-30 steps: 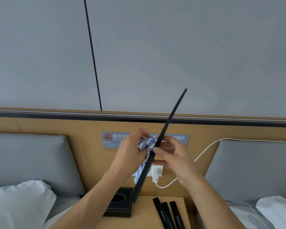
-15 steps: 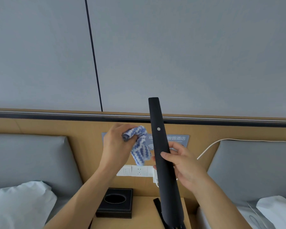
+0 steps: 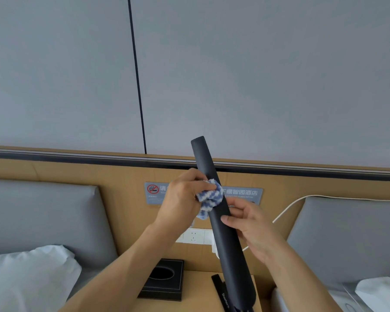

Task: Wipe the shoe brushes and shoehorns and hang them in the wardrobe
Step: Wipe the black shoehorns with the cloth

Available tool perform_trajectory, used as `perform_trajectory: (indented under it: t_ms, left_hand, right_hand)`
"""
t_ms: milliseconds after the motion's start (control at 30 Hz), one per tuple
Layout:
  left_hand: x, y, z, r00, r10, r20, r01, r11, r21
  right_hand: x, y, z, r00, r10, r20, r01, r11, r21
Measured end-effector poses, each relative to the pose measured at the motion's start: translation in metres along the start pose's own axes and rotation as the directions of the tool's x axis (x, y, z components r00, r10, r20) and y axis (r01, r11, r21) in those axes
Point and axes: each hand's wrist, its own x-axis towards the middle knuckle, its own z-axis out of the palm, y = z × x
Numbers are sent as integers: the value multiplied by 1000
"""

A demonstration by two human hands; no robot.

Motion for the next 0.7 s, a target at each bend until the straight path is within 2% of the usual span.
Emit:
perform_trajectory:
  t_ms: [133,367,467,567,700]
  left_hand:
    - [27,-2,-17,989,-36,-143,27,997,-70]
    - [81,-7,-46,963,-82,-257,102,993,65]
    - [91,-2,-51,956,-73,-284,113,985,128]
    - [95,4,-51,955,-56,-292,83,993,81]
    - [87,12,-38,972,11,-235,8,997,79]
  right_hand:
    - [-5,-1,-2,997,-14,70,16,999,-36]
    - [-6,-7,5,992,-47,115,50,999,-22]
    - [-1,-16,4,990,-73,119,76,997,-22]
    - [4,-23,4,987,-100,123,103,995,-12]
    - [16,-31,7,988,-129,88,126,991,37]
